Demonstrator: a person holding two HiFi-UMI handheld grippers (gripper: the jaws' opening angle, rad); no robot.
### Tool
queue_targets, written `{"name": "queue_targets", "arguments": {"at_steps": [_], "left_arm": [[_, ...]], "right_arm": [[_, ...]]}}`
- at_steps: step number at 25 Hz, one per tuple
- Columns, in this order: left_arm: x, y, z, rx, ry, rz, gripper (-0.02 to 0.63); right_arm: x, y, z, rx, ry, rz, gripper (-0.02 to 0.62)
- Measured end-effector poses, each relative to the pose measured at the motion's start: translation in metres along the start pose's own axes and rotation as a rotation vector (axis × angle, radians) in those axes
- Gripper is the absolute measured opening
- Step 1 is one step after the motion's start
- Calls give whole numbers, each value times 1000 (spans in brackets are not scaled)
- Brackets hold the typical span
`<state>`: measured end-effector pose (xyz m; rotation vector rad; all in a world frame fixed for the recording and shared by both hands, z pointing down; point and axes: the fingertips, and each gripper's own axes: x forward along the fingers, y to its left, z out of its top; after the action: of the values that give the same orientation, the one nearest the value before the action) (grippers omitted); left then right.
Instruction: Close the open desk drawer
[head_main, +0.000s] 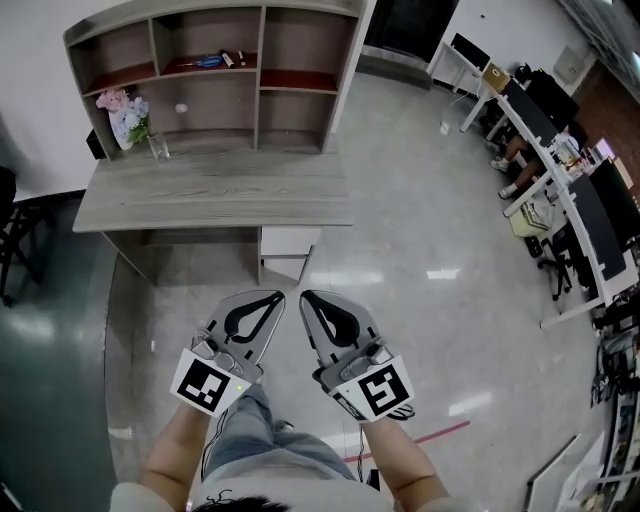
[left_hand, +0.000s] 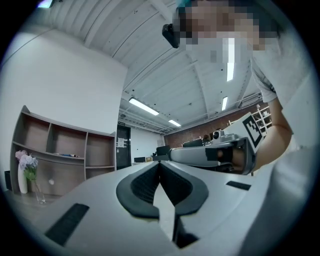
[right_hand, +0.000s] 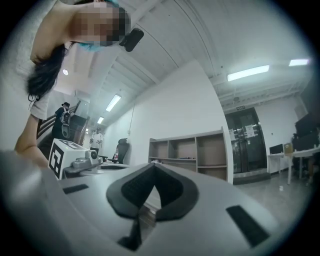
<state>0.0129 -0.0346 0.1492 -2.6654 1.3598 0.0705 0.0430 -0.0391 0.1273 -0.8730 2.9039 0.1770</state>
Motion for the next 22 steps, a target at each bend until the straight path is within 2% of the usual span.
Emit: {"name": "queue_targets", "arguments": {"at_steps": [8, 22], "left_arm": [[-2, -3, 16, 23, -20, -30, 11], [-23, -18, 17, -22, -36, -71, 11]], "right_arm": [[-1, 12, 13, 6, -12, -3, 8], [-11, 38, 7, 26, 30, -31, 8]]}}
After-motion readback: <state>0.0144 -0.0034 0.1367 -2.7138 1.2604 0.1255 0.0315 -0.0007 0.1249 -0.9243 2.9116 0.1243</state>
